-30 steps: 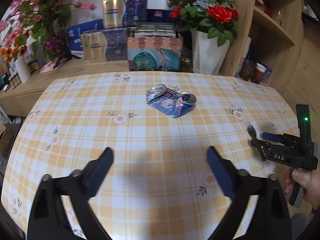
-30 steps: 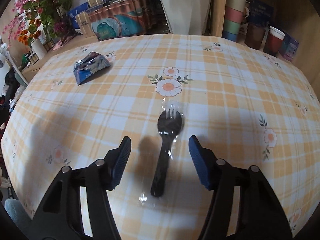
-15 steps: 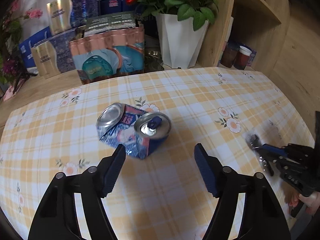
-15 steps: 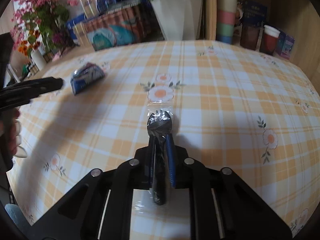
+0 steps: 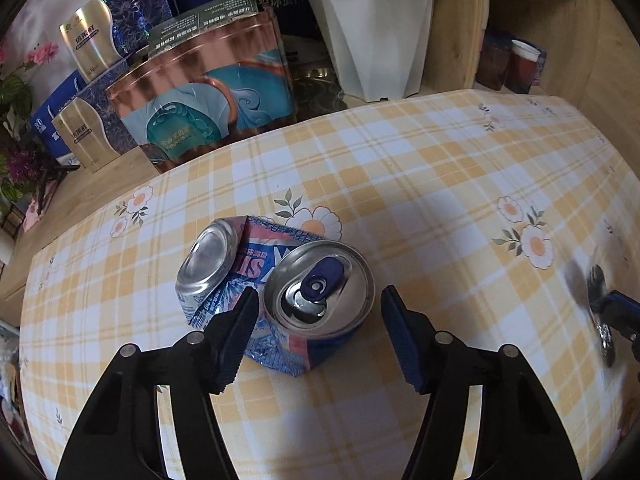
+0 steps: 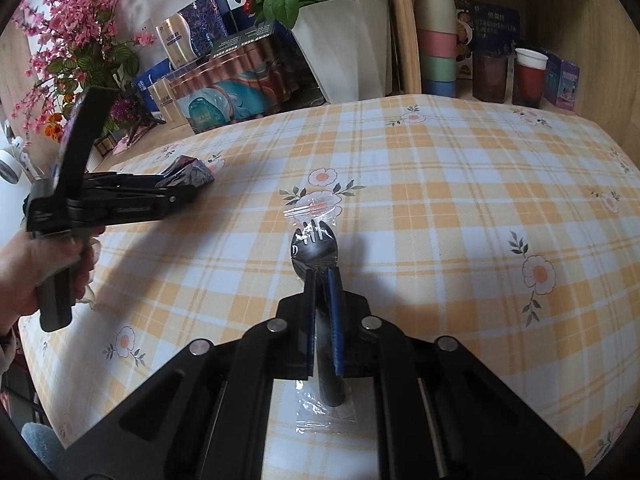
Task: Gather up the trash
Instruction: 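Grasp the crushed blue can with the left gripper while the right holds the fork, then carry the can and fork toward the bin with both grippers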
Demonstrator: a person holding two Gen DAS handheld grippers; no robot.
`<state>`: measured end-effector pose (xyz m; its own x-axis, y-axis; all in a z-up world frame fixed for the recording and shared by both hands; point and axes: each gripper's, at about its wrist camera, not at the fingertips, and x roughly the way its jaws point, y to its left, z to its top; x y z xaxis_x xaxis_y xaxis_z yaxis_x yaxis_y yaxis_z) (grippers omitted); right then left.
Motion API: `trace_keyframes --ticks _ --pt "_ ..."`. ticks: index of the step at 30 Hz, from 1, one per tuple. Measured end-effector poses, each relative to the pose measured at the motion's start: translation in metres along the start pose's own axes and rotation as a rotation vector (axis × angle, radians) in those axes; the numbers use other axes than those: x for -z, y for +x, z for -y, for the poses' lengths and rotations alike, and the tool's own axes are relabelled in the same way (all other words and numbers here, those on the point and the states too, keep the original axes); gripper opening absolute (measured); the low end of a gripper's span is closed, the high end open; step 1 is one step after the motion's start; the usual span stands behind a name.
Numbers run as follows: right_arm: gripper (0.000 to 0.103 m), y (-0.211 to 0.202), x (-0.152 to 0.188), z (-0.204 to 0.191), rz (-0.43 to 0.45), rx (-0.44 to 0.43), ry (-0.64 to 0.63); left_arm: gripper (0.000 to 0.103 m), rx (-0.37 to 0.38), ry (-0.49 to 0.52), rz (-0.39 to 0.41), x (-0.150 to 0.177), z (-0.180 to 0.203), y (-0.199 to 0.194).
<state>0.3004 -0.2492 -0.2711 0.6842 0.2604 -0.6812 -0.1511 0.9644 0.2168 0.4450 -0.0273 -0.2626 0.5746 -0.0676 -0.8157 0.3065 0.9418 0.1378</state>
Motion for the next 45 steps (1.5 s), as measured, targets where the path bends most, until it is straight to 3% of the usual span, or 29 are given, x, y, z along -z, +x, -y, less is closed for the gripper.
trace_keyframes --ticks 2,8,20,30,45 --pt "0.01 0.001 0.0 -0.001 -0.002 -0.007 -0.002 0.052 -0.032 0.005 0.002 -0.001 0.002 0.003" --pt "0.01 0.002 0.001 0.004 -0.008 -0.02 0.025 0.051 0.012 -0.002 0.057 0.012 0.008 -0.017" --pt "0.009 -0.022 0.007 -0.017 0.033 0.025 -0.083 0.051 0.124 -0.136 0.17 0.064 0.0 -0.124" --pt "0.008 -0.101 0.02 -0.049 0.11 -0.034 -0.065 0.051 0.163 -0.203 0.288 0.113 0.007 -0.233" --pt "0.008 -0.219 0.061 -0.095 0.186 -0.083 -0.097 0.052 0.218 -0.27 0.359 0.197 0.03 -0.351"
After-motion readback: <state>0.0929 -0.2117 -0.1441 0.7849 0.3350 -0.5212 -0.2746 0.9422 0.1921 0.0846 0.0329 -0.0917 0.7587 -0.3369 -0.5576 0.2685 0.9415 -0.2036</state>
